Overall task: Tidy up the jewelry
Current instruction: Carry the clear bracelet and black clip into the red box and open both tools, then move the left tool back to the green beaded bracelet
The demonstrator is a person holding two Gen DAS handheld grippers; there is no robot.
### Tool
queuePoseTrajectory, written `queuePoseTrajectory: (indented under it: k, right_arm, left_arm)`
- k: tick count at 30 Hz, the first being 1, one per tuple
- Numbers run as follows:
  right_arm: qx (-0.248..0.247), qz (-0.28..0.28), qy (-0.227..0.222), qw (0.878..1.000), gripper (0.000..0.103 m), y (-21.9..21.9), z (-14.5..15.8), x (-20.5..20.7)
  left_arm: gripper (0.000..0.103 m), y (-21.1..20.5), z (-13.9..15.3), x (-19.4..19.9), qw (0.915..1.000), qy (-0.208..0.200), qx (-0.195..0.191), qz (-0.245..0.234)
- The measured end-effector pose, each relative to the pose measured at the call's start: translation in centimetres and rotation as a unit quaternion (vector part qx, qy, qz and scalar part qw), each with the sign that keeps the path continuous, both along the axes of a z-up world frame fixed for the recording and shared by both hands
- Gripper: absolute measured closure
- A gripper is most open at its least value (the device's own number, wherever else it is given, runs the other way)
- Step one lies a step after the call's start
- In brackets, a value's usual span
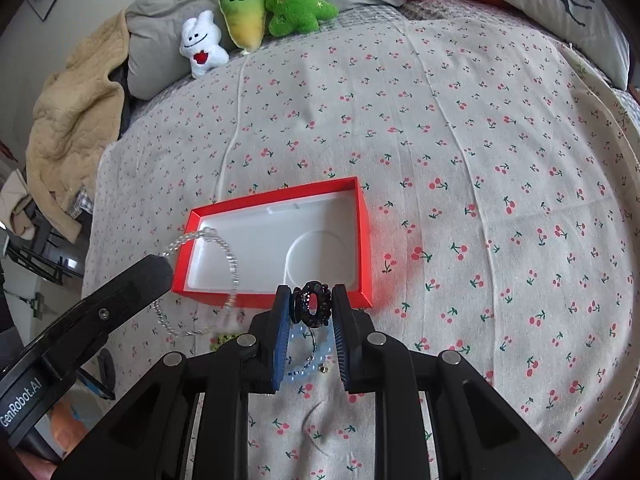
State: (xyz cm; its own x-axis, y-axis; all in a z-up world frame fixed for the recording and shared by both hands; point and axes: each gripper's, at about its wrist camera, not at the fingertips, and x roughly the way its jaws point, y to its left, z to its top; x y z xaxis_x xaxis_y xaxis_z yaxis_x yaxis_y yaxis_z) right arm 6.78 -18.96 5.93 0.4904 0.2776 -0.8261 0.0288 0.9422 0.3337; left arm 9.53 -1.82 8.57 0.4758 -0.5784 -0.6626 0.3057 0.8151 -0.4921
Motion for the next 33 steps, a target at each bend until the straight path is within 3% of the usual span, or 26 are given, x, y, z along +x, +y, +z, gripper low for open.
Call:
queuePoseTrajectory:
  k: [5, 12, 23, 27, 33]
  right_arm:
    - [0.003, -0.005, -0.003, 1.0, 0.081, 0.0, -0.5, 1.3]
    - [-0.001, 0.001, 0.01, 1.0, 0.082, 0.5, -2.0, 2.9]
    - [-0.018, 0.011, 0.02, 1.0, 0.081, 1.9, -3.4, 4.6]
    - [-0.022, 0.003, 0.021, 1.0, 0.081, 1.6, -3.5, 4.8]
    - [-0.022, 0.002, 0.021, 1.0, 0.079, 1.3, -2.8, 4.4]
  left_arm:
    - [0.103, 0.1, -2.3, 3.0, 0.9995, 0.015, -0.018, 0.02]
    - [0.103, 3.0, -6.6, 5.7, 0.9938, 0.079, 0.007, 0.078]
    - [0.101, 2.8, -7.4, 5.7, 0.995, 0.075, 0.02, 0.063]
    - [0.081, 2.7, -7.2, 5.7, 0.994, 0.078, 0.038, 0.067]
    - [0.071, 3.2, -6.4, 4.8, 0.993, 0.078, 0.055, 0.07]
